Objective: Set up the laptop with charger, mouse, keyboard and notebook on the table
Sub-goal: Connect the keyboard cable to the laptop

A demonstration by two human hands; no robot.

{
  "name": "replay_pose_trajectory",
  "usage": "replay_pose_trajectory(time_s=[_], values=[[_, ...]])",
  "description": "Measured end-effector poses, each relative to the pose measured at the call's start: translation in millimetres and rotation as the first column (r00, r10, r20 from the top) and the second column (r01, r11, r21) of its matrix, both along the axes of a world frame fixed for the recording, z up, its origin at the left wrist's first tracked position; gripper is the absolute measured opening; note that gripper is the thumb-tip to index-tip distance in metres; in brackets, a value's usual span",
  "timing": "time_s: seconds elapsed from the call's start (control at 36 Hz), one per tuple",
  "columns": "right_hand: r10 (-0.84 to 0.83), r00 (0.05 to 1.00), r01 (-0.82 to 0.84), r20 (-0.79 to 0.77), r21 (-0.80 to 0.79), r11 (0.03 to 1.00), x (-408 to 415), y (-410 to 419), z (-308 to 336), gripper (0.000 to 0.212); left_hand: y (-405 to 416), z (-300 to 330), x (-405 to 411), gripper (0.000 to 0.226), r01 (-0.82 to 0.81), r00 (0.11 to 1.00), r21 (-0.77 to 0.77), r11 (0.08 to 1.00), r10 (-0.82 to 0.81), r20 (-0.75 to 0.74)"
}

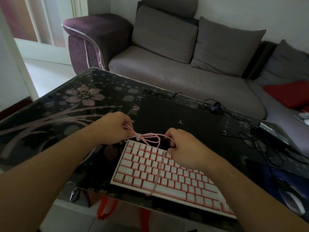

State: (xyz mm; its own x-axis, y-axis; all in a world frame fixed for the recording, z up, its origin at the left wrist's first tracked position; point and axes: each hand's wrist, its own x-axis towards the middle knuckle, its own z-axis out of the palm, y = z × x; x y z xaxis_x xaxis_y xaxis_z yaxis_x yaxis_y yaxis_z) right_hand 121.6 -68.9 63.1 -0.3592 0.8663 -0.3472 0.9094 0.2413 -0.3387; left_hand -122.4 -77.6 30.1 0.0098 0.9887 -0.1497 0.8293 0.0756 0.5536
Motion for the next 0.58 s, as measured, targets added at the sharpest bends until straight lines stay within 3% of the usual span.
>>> replay_pose_trajectory(time_s=[0.06,0.11,0.17,0.22,0.28,0.33,0.42,0.53,0.58], values=[[-0.09,0.995,0.08,0.048,0.189,0.979,4.1,-0.9,-4.8,0.039,-4.1,2.9,0.7,0.001,0.022,0.999,-0.035,0.999,-0.022,0.024],[-0.156,0.987,0.123,0.043,0.423,0.898,11.7,-2.3,-7.1,0.046,-9.7,6.6,1.7,0.016,0.068,0.997,-0.067,0.995,-0.065,0.039],[-0.163,0.986,0.149,-0.021,0.529,0.835,17.6,-10.8,0.3,0.041,-14.7,10.7,5.5,0.03,0.119,0.993,-0.064,0.991,-0.12,-0.011],[-0.103,0.995,0.095,0.0,0.379,0.92,23.6,-22.5,7.8,0.047,-17.3,12.7,13.7,0.034,0.155,0.981,-0.058,0.986,-0.161,-0.105],[0.006,0.99,-0.011,0.142,0.033,0.999,31.7,-35.4,7.9,0.095,-18.1,13.2,25.2,0.03,0.164,0.968,-0.065,0.984,-0.173,-0.181],[0.193,0.931,-0.133,0.31,-0.203,0.97,41.4,-47.1,3.6,0.143,-18.0,11.9,36.4,0.02,0.146,0.97,-0.065,0.987,-0.156,-0.188],[0.28,0.904,-0.23,0.323,-0.184,0.956,52.8,-56.9,-13.5,0.16,-16.6,7.7,45.1,0.017,0.079,0.988,-0.065,0.995,-0.087,-0.128],[0.253,0.938,-0.242,0.238,-0.074,0.967,55.0,-54.9,-24.3,0.161,-17.2,6.9,42.4,0.016,-0.036,0.999,-0.071,0.997,0.036,-0.002],[0.241,0.957,-0.243,0.162,-0.007,0.97,59.5,-57.4,-21.9,0.158,-20.3,8.2,36.7,0.021,-0.062,0.998,-0.046,0.997,0.061,-0.029]])
